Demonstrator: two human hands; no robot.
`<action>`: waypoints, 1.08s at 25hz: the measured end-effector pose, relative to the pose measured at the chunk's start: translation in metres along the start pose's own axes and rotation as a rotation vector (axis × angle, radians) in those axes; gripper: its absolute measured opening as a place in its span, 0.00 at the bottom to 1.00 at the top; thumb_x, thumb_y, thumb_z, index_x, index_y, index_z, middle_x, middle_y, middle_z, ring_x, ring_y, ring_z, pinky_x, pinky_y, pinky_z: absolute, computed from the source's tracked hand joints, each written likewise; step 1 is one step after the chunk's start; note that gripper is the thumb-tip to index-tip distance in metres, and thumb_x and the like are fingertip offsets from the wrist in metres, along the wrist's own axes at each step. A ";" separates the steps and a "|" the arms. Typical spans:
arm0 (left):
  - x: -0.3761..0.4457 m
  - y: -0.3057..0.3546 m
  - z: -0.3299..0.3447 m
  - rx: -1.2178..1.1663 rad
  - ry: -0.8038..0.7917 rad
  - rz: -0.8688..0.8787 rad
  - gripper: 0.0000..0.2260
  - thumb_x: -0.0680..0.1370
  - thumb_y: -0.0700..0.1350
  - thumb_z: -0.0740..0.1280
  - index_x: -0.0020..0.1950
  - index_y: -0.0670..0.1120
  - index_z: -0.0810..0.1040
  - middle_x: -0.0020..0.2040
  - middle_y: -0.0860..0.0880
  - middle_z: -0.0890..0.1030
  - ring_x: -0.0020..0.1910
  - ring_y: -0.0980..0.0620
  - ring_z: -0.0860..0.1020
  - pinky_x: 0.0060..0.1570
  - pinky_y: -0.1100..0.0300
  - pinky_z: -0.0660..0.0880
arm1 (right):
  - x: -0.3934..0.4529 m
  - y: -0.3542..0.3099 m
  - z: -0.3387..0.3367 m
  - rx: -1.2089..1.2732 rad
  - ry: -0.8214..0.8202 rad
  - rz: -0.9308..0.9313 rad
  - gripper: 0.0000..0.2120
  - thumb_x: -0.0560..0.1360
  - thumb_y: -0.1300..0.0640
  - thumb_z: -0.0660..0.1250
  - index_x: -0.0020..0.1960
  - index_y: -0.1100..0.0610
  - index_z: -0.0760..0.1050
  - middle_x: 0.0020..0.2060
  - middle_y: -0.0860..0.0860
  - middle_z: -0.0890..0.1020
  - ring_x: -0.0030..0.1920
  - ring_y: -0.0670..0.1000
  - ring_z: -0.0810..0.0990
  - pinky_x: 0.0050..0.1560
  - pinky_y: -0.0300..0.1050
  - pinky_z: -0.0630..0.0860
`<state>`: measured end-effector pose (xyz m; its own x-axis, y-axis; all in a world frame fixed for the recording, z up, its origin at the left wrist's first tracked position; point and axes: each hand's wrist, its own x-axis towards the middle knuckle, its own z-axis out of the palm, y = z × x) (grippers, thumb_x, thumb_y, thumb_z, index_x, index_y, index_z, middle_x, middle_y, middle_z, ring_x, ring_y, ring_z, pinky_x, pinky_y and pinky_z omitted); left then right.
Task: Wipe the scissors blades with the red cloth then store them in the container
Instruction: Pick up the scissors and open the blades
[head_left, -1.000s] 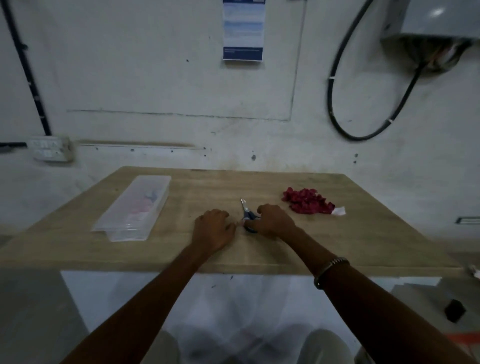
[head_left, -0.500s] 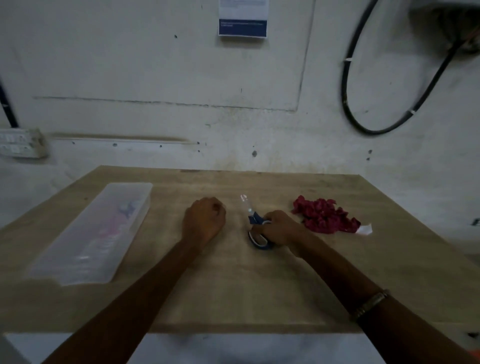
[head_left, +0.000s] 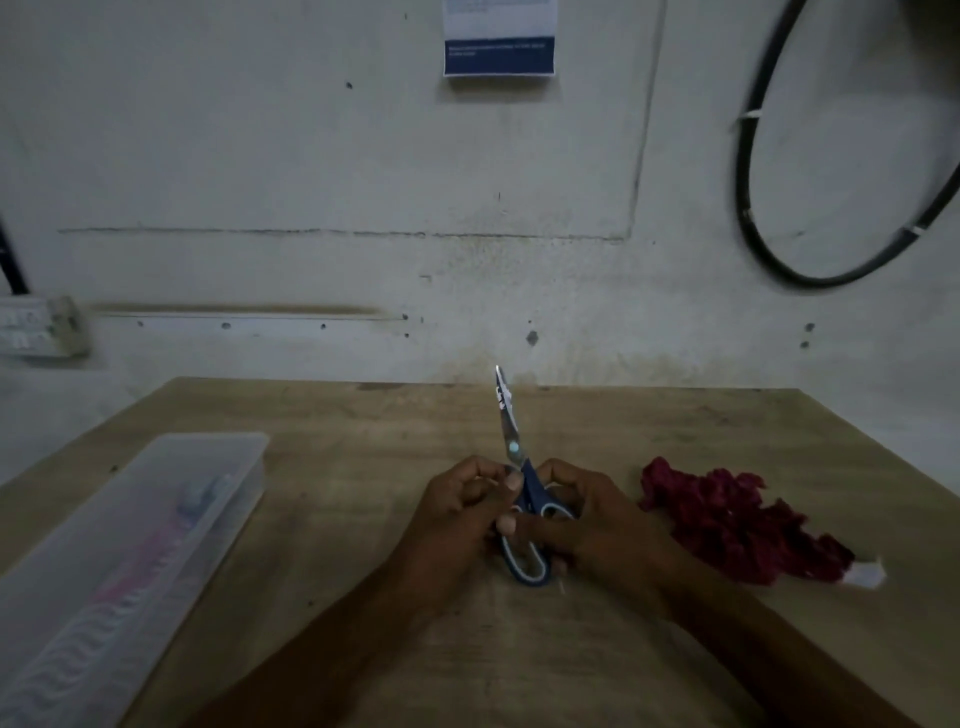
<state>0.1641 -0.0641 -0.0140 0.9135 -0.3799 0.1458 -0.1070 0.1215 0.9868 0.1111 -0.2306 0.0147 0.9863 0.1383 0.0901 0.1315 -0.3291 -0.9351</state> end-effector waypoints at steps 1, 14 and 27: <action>0.001 0.004 -0.004 0.010 -0.007 -0.013 0.10 0.81 0.48 0.68 0.53 0.43 0.83 0.40 0.42 0.84 0.37 0.47 0.81 0.38 0.55 0.78 | -0.001 -0.003 -0.003 0.048 -0.013 0.027 0.13 0.71 0.55 0.79 0.52 0.58 0.82 0.43 0.52 0.87 0.39 0.49 0.85 0.37 0.38 0.79; -0.003 0.030 -0.021 0.214 0.120 -0.118 0.21 0.67 0.65 0.70 0.41 0.47 0.88 0.36 0.48 0.83 0.36 0.55 0.77 0.34 0.61 0.75 | -0.007 -0.002 -0.029 0.154 0.060 0.133 0.10 0.68 0.49 0.81 0.42 0.55 0.86 0.33 0.57 0.80 0.33 0.52 0.75 0.36 0.44 0.73; -0.003 0.036 -0.038 0.053 0.126 -0.199 0.12 0.70 0.50 0.78 0.49 0.44 0.88 0.39 0.43 0.86 0.32 0.52 0.79 0.31 0.61 0.76 | -0.006 0.001 -0.033 0.236 0.088 0.162 0.11 0.74 0.54 0.75 0.54 0.58 0.86 0.45 0.60 0.86 0.37 0.50 0.81 0.36 0.40 0.77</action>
<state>0.1720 -0.0239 0.0186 0.9599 -0.2739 -0.0590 0.0630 0.0057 0.9980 0.1088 -0.2624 0.0250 0.9987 0.0172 -0.0473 -0.0451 -0.1130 -0.9926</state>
